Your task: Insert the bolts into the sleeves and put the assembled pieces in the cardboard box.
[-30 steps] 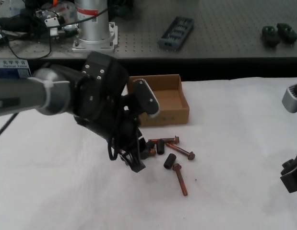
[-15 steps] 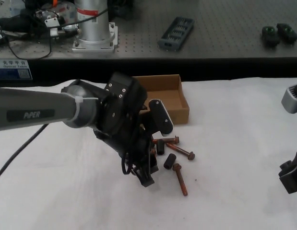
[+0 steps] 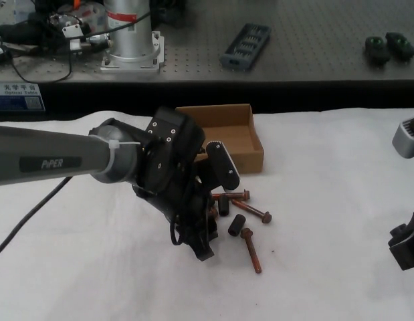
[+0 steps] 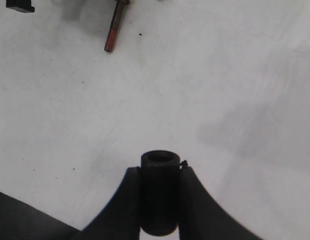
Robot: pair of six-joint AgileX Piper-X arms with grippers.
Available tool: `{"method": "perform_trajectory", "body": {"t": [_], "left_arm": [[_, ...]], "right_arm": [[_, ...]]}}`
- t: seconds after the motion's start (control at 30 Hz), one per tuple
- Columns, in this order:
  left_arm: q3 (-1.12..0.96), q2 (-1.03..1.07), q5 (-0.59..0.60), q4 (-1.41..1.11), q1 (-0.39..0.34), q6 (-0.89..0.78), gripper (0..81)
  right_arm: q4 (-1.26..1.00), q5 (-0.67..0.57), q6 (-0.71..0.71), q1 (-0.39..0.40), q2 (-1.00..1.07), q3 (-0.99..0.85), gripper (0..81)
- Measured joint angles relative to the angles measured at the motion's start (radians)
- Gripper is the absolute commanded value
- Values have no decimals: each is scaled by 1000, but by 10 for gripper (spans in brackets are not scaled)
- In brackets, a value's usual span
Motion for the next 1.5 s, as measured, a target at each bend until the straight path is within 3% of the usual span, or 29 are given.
{"method": "perform_trajectory", "body": {"t": [0.37,0.77,1.03,1.5], "left_arm": [[-8,22,0,-35,3,-12,370],[-16,37,2,-37,1,-22,89],[-25,40,2,-8,-2,-22,13],[-41,8,-71,93,-7,-51,6]], "right_arm": [[0,0,0,0,0,0,29],[-1,-1,0,-50,0,0,29],[-1,-1,0,-53,0,1,29],[-10,-7,0,-53,0,1,29]]}}
